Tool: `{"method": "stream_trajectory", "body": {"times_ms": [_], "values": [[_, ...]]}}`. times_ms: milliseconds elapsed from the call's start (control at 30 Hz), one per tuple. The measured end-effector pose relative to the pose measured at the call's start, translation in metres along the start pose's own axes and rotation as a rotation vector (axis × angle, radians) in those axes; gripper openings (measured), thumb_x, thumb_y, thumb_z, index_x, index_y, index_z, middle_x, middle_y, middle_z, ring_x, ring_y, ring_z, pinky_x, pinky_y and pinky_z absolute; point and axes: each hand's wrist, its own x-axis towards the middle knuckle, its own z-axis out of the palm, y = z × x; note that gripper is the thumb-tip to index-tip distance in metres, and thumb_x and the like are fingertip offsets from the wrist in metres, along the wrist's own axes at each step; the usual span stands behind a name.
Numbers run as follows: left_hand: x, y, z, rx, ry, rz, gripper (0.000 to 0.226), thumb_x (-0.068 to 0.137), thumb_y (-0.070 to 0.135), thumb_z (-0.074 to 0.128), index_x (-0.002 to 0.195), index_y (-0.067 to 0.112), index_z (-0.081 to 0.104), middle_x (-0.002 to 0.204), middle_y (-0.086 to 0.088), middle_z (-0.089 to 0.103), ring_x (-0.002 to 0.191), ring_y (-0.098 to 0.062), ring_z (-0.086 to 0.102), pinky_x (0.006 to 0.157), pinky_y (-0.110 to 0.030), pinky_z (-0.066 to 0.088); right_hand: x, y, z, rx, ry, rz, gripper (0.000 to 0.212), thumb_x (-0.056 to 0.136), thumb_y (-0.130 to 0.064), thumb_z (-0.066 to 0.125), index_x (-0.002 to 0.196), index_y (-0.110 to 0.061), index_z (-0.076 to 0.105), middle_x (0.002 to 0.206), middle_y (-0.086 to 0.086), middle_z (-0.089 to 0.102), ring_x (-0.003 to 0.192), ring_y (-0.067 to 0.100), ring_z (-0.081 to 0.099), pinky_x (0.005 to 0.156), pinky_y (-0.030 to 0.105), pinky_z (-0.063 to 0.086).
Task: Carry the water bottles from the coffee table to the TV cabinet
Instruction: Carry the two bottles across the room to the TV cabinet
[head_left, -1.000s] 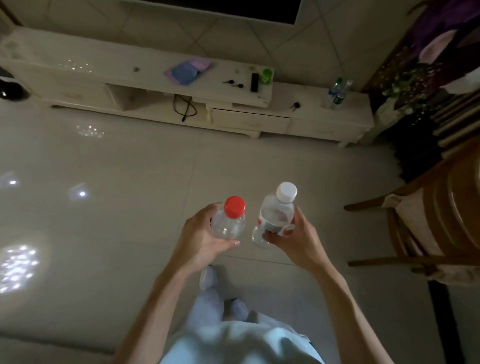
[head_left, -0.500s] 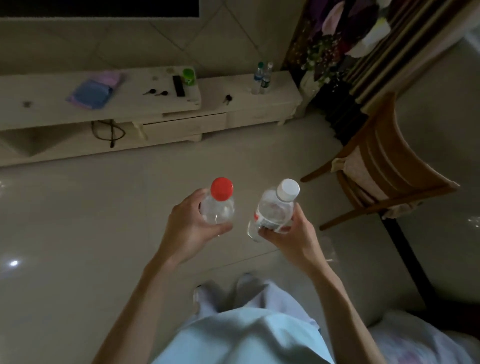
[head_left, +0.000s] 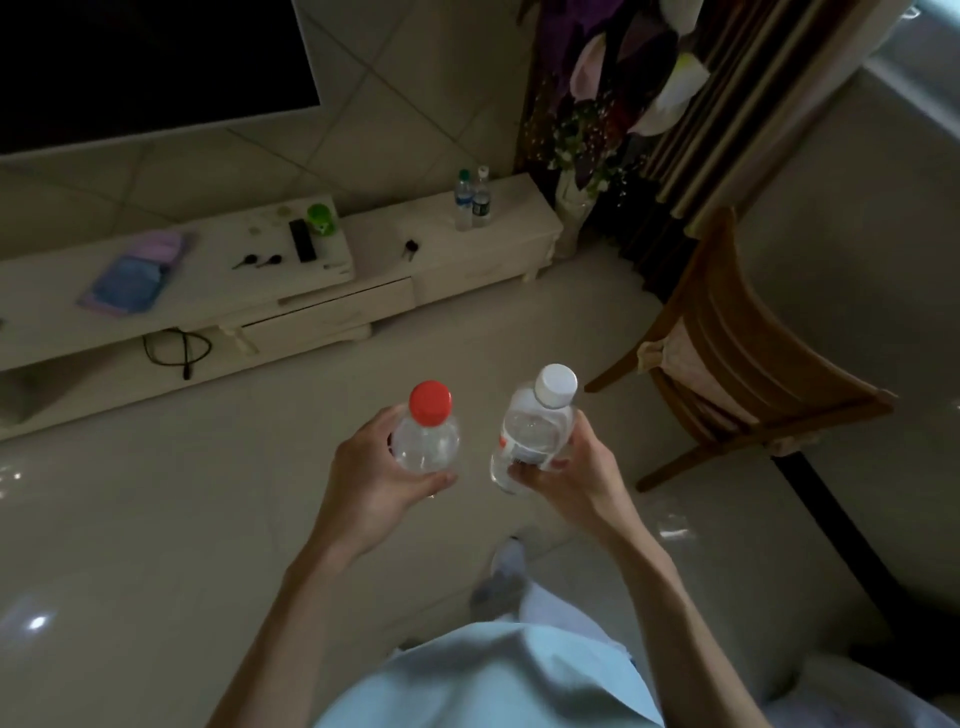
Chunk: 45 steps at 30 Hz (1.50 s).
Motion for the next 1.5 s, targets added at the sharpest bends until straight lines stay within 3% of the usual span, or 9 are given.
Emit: {"method": "stream_trajectory", "body": {"times_ms": [233,333,433,567,800,933,1133,1333,1500], "values": [[0.062,0.053,0.042,-0.045,0.048,-0.040,0.058,0.050,0.031,0.090,0.101,0.035,0.062,0.091,0.010,0.071,0.086,-0.011,0.067,0.079,-0.040,0.056,0.077,0.006,-0.063,-0.002,-0.023,-0.073,0.067,0.061,-0.045,0.080,0.116,-0.041,0.044,0.106,-0.016,0.062,0.095,0.008,0.065,0.086,0.031,0.055],[0.082,0.071,0.055,-0.065,0.066,-0.046,0.059,0.051,0.031,0.090,0.103,0.035,0.062,0.093,0.010,0.071,0.087,-0.010,0.067,0.080,-0.037,0.056,0.100,0.009,-0.085,0.024,-0.027,-0.088,0.069,0.061,-0.046,0.079,0.119,-0.039,0.043,0.111,-0.014,0.062,0.100,0.013,0.065,0.090,0.040,0.056],[0.098,0.083,0.061,-0.085,0.081,-0.060,0.059,0.054,0.026,0.090,0.105,0.035,0.062,0.093,0.011,0.071,0.085,-0.004,0.067,0.075,-0.026,0.055,0.118,0.008,-0.095,0.043,-0.009,-0.100,0.075,0.058,-0.049,0.077,0.124,-0.034,0.044,0.109,-0.017,0.062,0.100,0.013,0.065,0.089,0.041,0.057],[0.123,0.089,0.065,-0.080,0.102,-0.082,0.062,0.051,0.028,0.090,0.106,0.034,0.062,0.093,0.011,0.072,0.086,-0.010,0.068,0.078,-0.032,0.056,0.145,0.004,-0.091,0.071,-0.027,-0.053,0.065,0.065,-0.035,0.083,0.116,-0.038,0.043,0.095,-0.023,0.059,0.095,0.015,0.066,0.087,0.041,0.056],[0.182,0.083,0.060,-0.053,0.053,-0.107,0.066,0.054,0.029,0.089,0.113,0.033,0.061,0.094,0.015,0.070,0.086,-0.002,0.066,0.074,-0.021,0.052,0.199,-0.008,-0.075,0.032,-0.085,-0.012,0.061,0.071,-0.029,0.083,0.112,-0.040,0.039,0.091,-0.028,0.054,0.092,0.010,0.060,0.078,0.025,0.047],[0.241,0.086,0.053,-0.081,0.005,-0.094,0.068,0.055,0.026,0.089,0.117,0.029,0.061,0.099,0.014,0.069,0.091,-0.004,0.065,0.075,-0.016,0.048,0.247,-0.027,-0.070,-0.014,-0.086,-0.006,0.066,0.070,-0.033,0.083,0.117,-0.042,0.038,0.095,-0.029,0.054,0.091,0.005,0.059,0.076,0.020,0.046],[0.345,0.100,0.024,-0.091,-0.030,-0.026,0.075,0.054,0.033,0.089,0.122,0.029,0.057,0.110,0.013,0.065,0.098,-0.008,0.062,0.086,-0.026,0.051,0.329,-0.080,-0.074,-0.033,-0.036,-0.001,0.066,0.070,-0.025,0.084,0.116,-0.043,0.040,0.096,-0.028,0.057,0.086,-0.005,0.059,0.072,0.013,0.044],[0.421,0.101,-0.013,-0.104,-0.027,-0.011,0.074,0.055,0.030,0.090,0.121,0.024,0.058,0.109,0.008,0.066,0.098,-0.013,0.061,0.085,-0.027,0.048,0.400,-0.128,-0.074,-0.064,0.023,-0.039,0.073,0.070,-0.024,0.085,0.129,-0.034,0.044,0.109,-0.020,0.060,0.083,-0.008,0.060,0.073,0.013,0.048],[0.455,0.092,-0.032,-0.101,0.012,-0.039,0.074,0.055,0.031,0.090,0.121,0.026,0.058,0.109,0.009,0.065,0.097,-0.013,0.060,0.078,-0.023,0.044,0.432,-0.137,-0.066,-0.079,0.029,-0.031,0.079,0.070,-0.024,0.085,0.137,-0.025,0.042,0.122,-0.009,0.061,0.098,0.009,0.064,0.076,0.014,0.046]]}}
